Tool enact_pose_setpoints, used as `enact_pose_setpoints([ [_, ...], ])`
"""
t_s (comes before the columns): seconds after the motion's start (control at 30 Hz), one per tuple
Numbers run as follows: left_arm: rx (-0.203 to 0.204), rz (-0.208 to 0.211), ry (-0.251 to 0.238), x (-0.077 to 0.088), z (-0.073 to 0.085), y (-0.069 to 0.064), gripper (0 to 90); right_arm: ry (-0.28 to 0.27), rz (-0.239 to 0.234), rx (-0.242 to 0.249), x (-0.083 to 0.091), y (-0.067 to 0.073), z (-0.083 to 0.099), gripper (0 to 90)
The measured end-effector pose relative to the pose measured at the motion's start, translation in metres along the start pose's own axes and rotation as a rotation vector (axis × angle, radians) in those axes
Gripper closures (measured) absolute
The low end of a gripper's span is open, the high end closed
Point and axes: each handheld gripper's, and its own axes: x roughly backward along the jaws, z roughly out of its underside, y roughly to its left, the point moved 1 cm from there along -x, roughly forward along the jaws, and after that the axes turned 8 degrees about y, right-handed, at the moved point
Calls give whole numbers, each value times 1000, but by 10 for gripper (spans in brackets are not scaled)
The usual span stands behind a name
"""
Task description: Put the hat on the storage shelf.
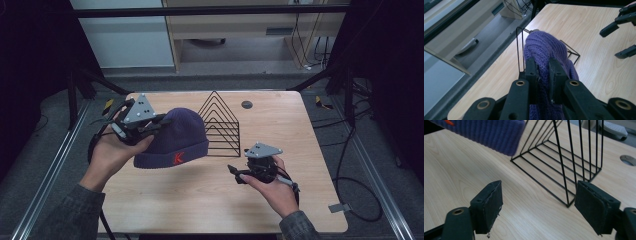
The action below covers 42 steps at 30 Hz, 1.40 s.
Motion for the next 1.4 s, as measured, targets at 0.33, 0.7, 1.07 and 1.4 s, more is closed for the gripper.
enact_pose_setpoints([
  [0.33, -25, 7, -54, 21, -16, -2, 794, -43, -46, 42, 10, 9, -34, 307],
  [0.7, -51, 40, -84, 29, -25, -4, 794, -32, -102, 93, 0, 18, -62, 309],
  [1.07, -13, 55, -126, 28, -25, 4, 794, -5, -241, 108, -18, 3, -92, 489],
  [1.4, 35, 37, -126, 27, -27, 11, 793, -11, -214, 142, -3, 5, -95, 712],
])
